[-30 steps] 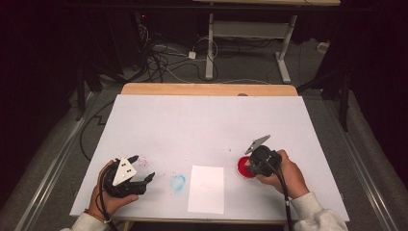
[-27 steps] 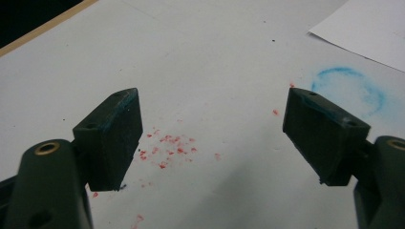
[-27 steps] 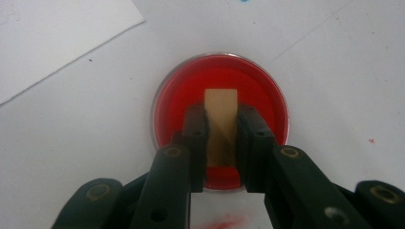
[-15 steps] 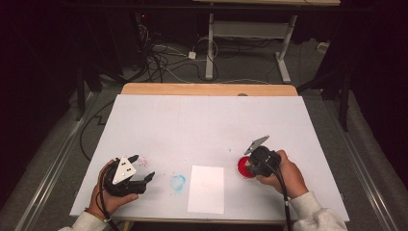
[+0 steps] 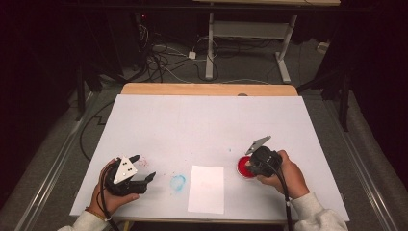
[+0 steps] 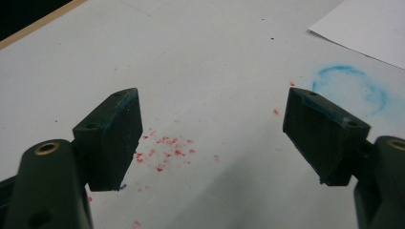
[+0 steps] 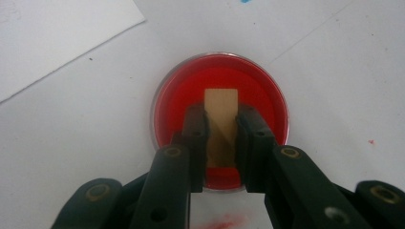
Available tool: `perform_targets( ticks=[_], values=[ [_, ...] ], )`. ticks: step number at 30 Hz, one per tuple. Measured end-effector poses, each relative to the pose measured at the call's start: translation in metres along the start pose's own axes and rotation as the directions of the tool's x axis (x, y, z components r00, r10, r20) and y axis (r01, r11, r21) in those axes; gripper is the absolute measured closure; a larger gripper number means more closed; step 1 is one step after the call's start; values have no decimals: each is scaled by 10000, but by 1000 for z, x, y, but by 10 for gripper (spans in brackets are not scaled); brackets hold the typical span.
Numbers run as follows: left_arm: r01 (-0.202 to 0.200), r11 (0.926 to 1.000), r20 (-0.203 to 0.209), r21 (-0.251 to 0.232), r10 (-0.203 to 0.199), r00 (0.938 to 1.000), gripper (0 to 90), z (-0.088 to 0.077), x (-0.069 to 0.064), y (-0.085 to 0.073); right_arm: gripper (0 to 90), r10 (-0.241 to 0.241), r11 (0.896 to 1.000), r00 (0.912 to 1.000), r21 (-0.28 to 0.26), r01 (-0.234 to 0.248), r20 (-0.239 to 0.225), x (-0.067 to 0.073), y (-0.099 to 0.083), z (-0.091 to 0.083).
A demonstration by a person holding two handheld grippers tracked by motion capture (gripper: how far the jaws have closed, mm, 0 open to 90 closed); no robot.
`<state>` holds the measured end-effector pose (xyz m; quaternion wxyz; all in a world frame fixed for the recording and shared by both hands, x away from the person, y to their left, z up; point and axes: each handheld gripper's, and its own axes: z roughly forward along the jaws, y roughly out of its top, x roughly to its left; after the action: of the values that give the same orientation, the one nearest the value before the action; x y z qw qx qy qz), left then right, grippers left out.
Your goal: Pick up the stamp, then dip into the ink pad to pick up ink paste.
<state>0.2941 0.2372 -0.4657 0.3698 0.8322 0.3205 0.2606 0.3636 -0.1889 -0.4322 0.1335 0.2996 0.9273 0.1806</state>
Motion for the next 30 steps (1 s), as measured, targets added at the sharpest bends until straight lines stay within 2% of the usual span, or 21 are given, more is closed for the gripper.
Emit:
perform_targets(
  ticks=[2,5,6,13,17,19,21,22,24,30],
  values=[
    [-17,10000,3,18,17,10000,206,0,0,0,760,-65,10000,10000,-32,65,-35,-1,0,-1],
    [42,10000,-12,25,-42,10000,206,-1,0,-1,760,112,9989,9998,-453,-119,-136,-4,0,-9],
    [64,10000,-3,2,-64,10000,206,-1,1,-1,760,166,9974,9998,-697,-174,-123,-5,0,-17],
    [1,9999,0,104,-1,10000,205,0,-1,-1,760,122,9949,9999,-997,-127,-58,-7,-2,-27],
    [-185,9998,-21,38,185,9998,201,0,-1,0,760,234,9923,9997,-1218,-244,-97,-9,-4,-32],
    [-111,9999,0,95,111,9999,201,0,-2,0,760,196,9905,9997,-1361,-209,-109,-10,-5,-37],
    [-296,9995,-68,69,297,9995,201,0,-3,1,760,249,9896,9997,-1413,-251,-29,-9,-6,-40],
    [-167,9998,1,147,167,9999,201,0,-4,0,760,200,9891,9998,-1456,-198,4,-9,-6,-40],
    [-309,9995,-46,98,309,9995,201,0,-3,1,760,229,9880,9997,-1529,-221,31,-9,-7,-43],
    [-349,9994,-74,78,349,9994,201,-1,-4,1,759,231,9841,9997,-1759,-228,-6,-7,-8,-51]
  ],
)
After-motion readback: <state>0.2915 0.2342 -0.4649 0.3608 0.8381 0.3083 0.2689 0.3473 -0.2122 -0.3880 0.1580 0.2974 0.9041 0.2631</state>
